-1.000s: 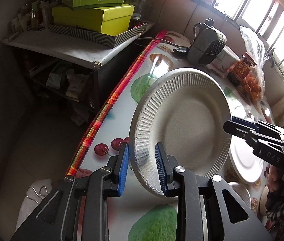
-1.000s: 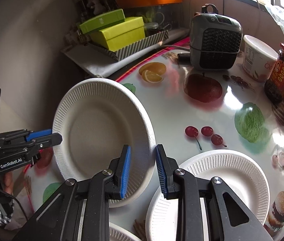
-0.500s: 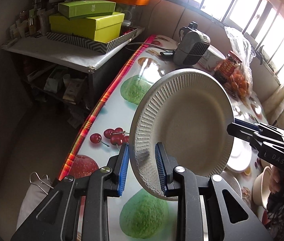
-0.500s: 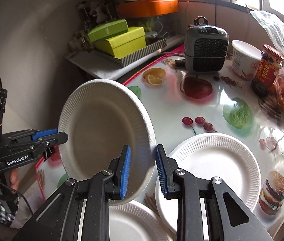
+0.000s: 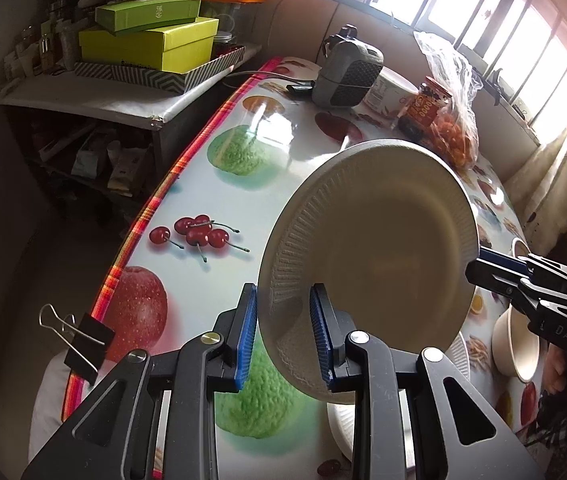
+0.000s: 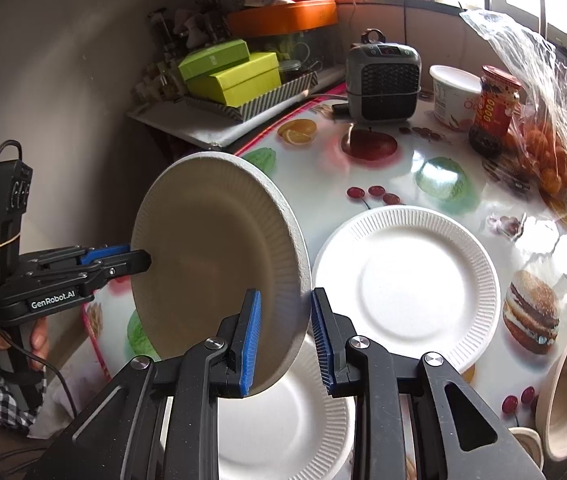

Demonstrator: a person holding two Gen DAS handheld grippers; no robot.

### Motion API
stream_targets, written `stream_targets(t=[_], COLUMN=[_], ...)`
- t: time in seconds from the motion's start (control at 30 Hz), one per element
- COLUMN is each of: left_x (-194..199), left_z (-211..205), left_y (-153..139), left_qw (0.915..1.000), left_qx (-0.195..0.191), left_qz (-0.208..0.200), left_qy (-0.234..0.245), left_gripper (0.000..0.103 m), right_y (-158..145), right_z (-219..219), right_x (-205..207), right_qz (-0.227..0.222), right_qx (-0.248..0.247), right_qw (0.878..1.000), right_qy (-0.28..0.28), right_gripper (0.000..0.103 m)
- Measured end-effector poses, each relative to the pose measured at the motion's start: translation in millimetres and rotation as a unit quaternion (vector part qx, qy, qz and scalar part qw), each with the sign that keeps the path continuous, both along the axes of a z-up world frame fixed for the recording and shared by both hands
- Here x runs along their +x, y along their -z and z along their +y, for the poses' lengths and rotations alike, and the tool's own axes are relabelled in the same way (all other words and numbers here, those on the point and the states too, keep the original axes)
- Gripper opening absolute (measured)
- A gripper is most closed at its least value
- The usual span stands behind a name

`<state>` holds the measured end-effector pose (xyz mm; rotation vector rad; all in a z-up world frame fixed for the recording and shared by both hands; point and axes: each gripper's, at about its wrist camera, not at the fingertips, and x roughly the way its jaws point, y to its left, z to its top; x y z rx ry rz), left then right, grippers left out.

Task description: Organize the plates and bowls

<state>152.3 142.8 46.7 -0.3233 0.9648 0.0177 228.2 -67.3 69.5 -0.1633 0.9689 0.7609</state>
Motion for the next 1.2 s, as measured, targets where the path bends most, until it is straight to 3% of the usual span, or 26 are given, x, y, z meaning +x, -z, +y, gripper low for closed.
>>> stream_targets(t=[0.6,1.2], left_x=[-15.9,-22.9], left_z=[-46.2,-63.9], left_y=[11.6,12.5], left_qw=[0.998,0.9964], left_qx=[0.007,0.012], left_qz=[0.023,0.029], left_qy=[0.058,0.078], left_gripper=[0.028,0.028], right_y=[18.7,32.9], right_z=[-53.9,-75.4], right_x=[-44.3,-59.1], right_qz=[0.034,0.064], right_qx=[-0.005,0.004], right_qw=[0.998,0.995], right_qy=[0.047,0.071], right_gripper=[0.025,0.027])
